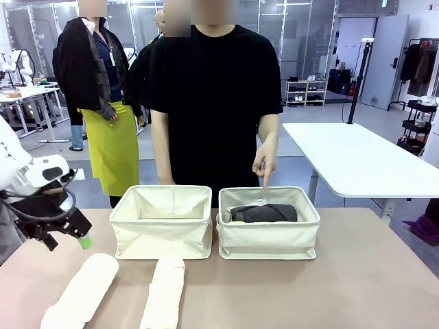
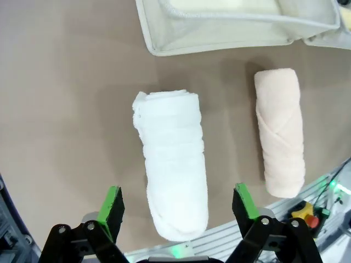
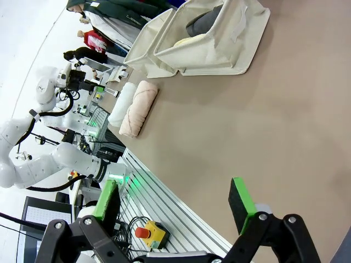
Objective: Divide the towels into two baskets.
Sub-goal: Pick up one hotel-folded towel from the bottom of the table and place it in the Fabric basket indicated by the person.
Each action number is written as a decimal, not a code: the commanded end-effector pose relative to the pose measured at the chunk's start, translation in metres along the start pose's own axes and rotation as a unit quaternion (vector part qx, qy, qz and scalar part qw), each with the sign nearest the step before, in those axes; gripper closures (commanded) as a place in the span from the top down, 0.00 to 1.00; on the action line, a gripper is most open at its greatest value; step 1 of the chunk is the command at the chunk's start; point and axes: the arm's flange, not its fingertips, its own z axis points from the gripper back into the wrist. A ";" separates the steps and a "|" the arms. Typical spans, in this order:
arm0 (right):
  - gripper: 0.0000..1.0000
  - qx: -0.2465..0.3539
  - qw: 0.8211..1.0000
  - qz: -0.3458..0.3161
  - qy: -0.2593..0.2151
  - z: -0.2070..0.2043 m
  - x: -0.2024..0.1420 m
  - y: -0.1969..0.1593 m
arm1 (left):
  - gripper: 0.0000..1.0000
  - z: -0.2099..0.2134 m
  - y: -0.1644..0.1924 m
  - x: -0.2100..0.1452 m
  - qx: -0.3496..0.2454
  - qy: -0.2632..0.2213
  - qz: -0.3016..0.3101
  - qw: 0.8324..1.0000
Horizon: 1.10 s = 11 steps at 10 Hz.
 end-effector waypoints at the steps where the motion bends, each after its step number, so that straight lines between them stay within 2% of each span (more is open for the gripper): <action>1: 1.00 0.007 1.000 0.007 -0.007 0.001 0.000 0.003 | 1.00 -0.044 -0.006 -0.058 0.023 0.014 -0.006 1.000; 5: 1.00 0.007 1.000 0.007 -0.007 0.001 0.000 0.003 | 1.00 -0.076 -0.014 -0.070 0.049 0.049 -0.026 0.997; 11: 1.00 0.007 1.000 0.007 -0.007 0.001 0.000 0.003 | 1.00 -0.109 -0.008 -0.084 0.057 0.073 0.008 0.996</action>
